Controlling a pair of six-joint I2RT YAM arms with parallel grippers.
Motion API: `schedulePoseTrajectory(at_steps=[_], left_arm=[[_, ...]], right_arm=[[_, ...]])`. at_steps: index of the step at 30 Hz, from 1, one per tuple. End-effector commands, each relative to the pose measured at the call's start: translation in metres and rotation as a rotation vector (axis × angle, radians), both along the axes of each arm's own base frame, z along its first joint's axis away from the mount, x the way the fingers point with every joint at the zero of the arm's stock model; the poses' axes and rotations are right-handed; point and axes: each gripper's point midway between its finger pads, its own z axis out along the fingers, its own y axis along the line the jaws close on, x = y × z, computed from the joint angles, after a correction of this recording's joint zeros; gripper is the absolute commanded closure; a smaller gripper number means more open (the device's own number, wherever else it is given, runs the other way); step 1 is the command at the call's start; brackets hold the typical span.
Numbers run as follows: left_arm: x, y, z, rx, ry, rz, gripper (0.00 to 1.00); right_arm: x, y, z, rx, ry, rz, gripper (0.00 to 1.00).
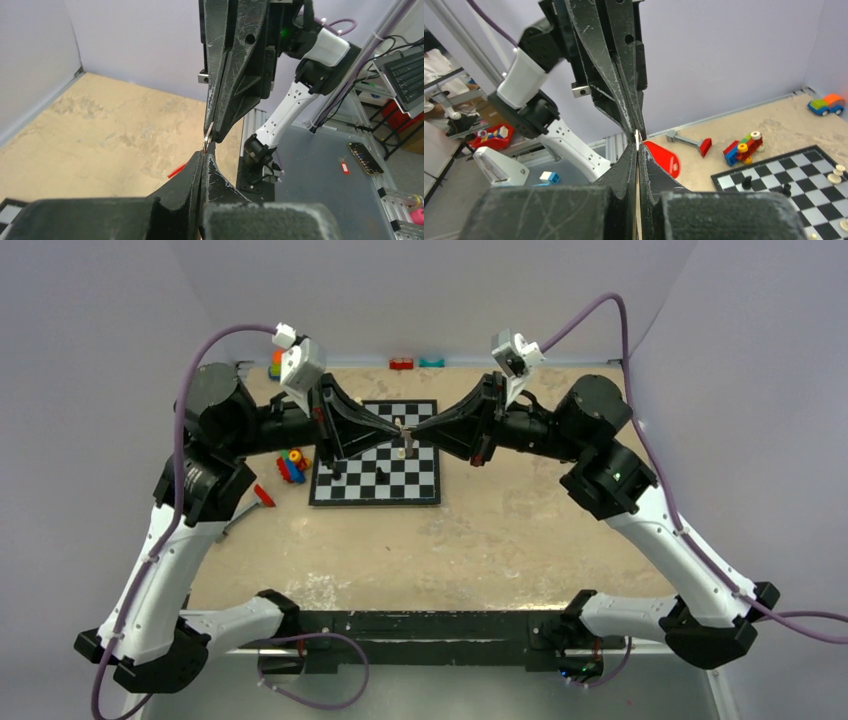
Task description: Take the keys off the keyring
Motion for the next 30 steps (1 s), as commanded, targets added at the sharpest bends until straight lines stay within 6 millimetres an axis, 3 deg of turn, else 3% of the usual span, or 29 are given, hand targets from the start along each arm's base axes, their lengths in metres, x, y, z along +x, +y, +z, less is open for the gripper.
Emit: schedulePoseTrajectory(at_steps=[1,13,30], left_arm=[[0.009,0.004,-0.022,0.111,0.002,0.048,1.0],[0.029,0.005,-0.05,0.218,0.022,0.125,1.0],[0.048,0.009,-0.073,0.356,-0.016,0.22,1.0]], right_arm=[[0.013,0.004,-0.015,-0.074,0.023,-0.051,1.0],[0.029,0.008,-0.048,-0.194,0.089,-0.098,1.0],[0.047,0.003,-0.068,-0.296,0.122,-0.194,1.0]])
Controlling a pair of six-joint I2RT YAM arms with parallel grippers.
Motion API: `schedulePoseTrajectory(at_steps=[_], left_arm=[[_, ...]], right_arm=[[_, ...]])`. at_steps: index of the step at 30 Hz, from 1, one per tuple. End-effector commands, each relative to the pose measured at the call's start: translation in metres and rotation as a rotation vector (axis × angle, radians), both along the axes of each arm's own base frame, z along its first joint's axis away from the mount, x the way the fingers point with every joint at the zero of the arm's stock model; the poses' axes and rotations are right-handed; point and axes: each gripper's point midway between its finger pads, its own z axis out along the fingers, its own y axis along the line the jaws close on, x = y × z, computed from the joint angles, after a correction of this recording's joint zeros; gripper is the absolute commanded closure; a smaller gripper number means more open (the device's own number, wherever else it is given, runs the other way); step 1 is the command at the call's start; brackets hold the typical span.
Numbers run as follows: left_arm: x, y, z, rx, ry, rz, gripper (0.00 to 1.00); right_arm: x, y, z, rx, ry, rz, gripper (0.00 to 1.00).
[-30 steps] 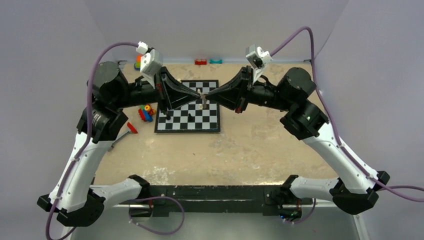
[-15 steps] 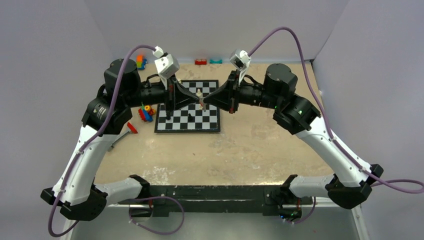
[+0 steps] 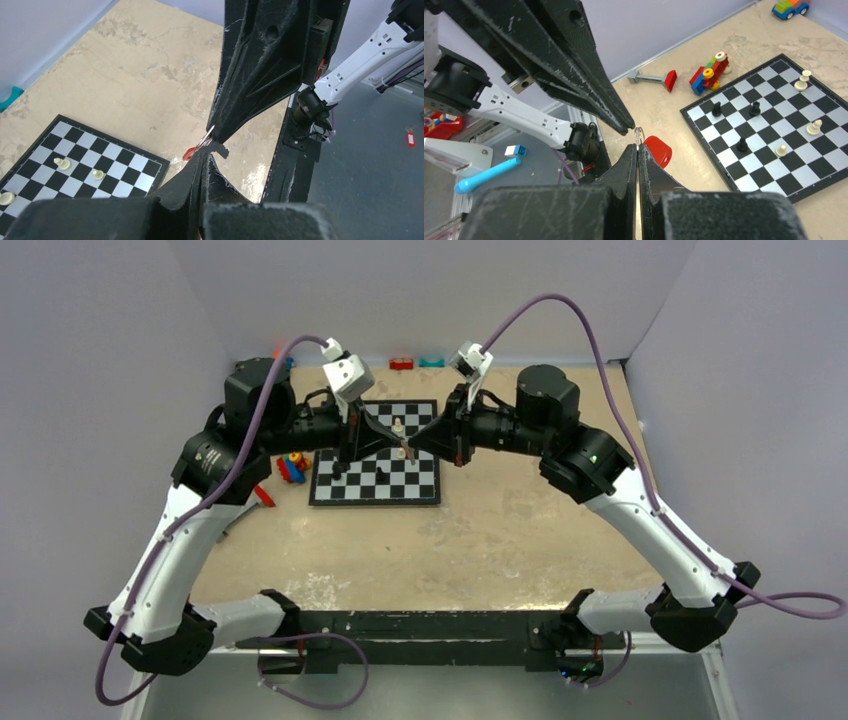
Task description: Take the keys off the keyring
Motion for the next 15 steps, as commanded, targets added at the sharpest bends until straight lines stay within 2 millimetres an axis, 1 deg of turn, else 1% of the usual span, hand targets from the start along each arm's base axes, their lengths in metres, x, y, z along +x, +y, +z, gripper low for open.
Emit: schedulePoseTrajectory(at_steps=[1,6,10,14,15], left_arm=[[0.005,-0.002,0.002,0.069,-0.074,0.022,1.0],[0.005,-0.01,-0.003,0.097,-0.088,0.022,1.0],[0.005,-0.015,-0.007,0.141,-0.099,0.026,1.0],[0.007,-0.012,-0.003,0.139,-0.111,0.057,1.0],[0.007,-0.01,0.001,0.127,-0.117,0.066,0.98]], right_arm=[[0.003,-0.002,0.014,-0.007,-0.032,-0.025,1.0],[0.005,0.002,0.017,-0.003,-0.03,-0.013,1.0],[0.007,0.007,0.015,-0.016,-0.015,-0.003,1.0],[0.008,0.005,0.012,-0.014,-0.018,-0.01,1.0],[0.007,0.004,0.012,-0.01,-0.02,-0.013,1.0]])
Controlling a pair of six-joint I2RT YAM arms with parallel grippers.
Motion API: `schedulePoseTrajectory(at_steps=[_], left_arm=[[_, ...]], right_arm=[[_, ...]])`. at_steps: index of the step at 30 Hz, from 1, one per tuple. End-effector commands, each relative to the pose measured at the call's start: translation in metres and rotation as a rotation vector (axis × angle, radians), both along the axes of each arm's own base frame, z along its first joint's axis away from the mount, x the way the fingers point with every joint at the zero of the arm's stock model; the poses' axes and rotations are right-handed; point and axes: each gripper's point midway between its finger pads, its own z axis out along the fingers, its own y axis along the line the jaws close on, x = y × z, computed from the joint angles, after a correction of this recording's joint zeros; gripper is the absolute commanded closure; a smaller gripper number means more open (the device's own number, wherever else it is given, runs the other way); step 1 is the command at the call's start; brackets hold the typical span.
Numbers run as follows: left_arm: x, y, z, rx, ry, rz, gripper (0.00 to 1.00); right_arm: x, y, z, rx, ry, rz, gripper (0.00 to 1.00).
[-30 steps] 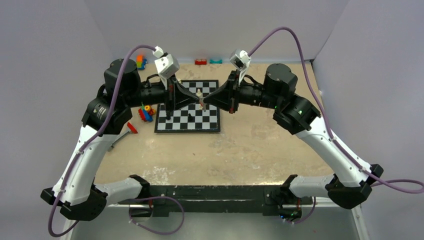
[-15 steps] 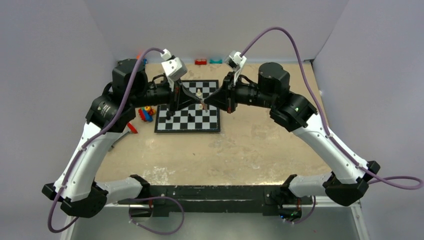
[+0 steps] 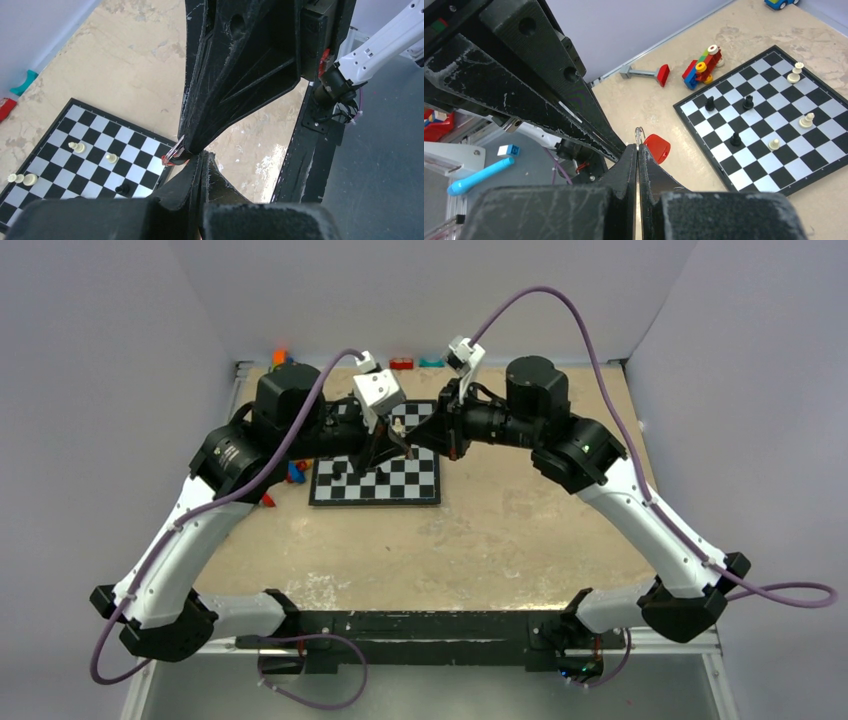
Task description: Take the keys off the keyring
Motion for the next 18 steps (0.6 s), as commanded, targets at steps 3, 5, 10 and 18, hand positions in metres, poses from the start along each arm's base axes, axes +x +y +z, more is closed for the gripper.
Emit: schedulePoseTrajectory(at_steps=[3,5,10,18], left_arm=[[-0.002,0.009,0.034,-0.08,-0.108,0.044,0.63],[-0.009,0.013,0.043,-0.124,-0.125,0.041,0.48],[-0.029,0.02,0.069,-0.238,-0.144,0.012,0.44],[-0.068,0.027,0.109,-0.421,-0.174,-0.13,0.43]], right_arm=[[-0.013,-0.004,0.023,0.081,-0.051,0.027,1.0],[-0.023,-0.009,0.028,0.113,-0.066,0.048,1.0],[-0.045,-0.016,0.048,0.212,-0.103,0.12,1.0],[-0.075,-0.032,0.082,0.415,-0.131,0.285,1.0]])
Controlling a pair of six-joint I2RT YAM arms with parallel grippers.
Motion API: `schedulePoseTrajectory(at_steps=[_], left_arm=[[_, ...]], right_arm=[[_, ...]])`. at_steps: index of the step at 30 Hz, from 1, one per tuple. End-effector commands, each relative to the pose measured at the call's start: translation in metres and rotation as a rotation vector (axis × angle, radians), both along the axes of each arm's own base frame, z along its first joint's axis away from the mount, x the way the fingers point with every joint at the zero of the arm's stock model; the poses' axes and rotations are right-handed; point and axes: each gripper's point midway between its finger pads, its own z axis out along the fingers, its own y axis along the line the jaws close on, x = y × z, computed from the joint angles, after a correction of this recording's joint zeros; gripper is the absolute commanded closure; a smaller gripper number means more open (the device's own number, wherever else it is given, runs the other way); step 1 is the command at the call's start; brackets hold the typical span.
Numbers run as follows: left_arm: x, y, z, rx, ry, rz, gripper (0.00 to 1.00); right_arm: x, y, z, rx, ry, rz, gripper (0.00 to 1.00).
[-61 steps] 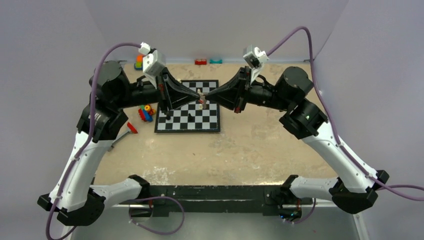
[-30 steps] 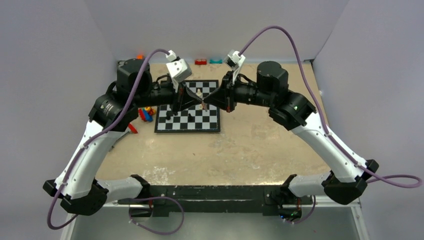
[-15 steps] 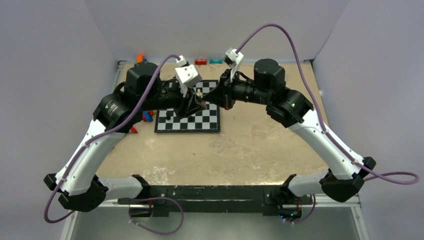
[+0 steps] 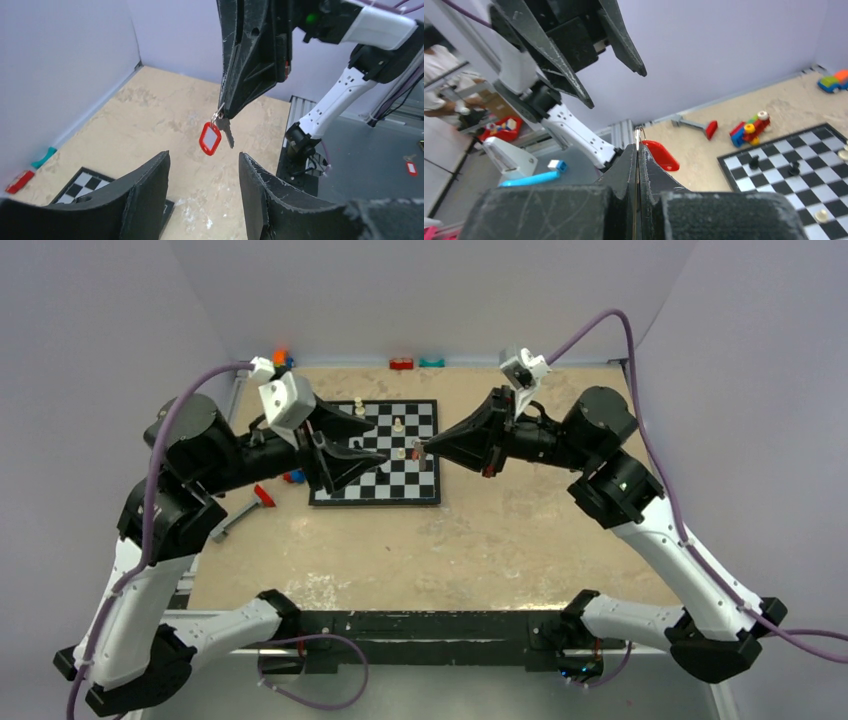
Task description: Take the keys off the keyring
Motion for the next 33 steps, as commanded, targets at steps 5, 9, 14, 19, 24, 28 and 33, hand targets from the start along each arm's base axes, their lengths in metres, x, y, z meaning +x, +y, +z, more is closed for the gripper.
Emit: schedulePoseTrajectory(at_steps=[5,9,14,19,24,28,33], left_arm=[[-0.032,-0.013,0.035,-0.187,-0.009,-0.246,0.38],[-0.032,-0.021,0.039,-0.215,0.005,-0.305,0.35],[-0.03,-0.025,0.042,-0.223,-0.003,-0.33,0.32],[-0.029,-0.027,0.046,-0.223,-0.015,-0.338,0.29],[-0.029,-0.028,0.049,-0.23,-0.024,-0.345,0.33],[-0.027,-0.029,0.051,-0.232,-0.026,-0.345,0.37],[-0.022,-0.032,0.054,-0.234,-0.028,-0.346,0.43]], right_arm=[[-0.034,-0.012,0.046,0.241,-0.067,0.226,1.0],[-0.039,-0.011,0.053,0.273,-0.07,0.271,1.0],[-0.041,-0.011,0.058,0.291,-0.069,0.29,1.0],[-0.043,-0.011,0.06,0.298,-0.066,0.306,1.0],[-0.044,-0.012,0.06,0.304,-0.063,0.307,1.0],[-0.043,-0.011,0.061,0.307,-0.06,0.309,1.0],[-0.043,-0.01,0.06,0.306,-0.058,0.314,1.0]])
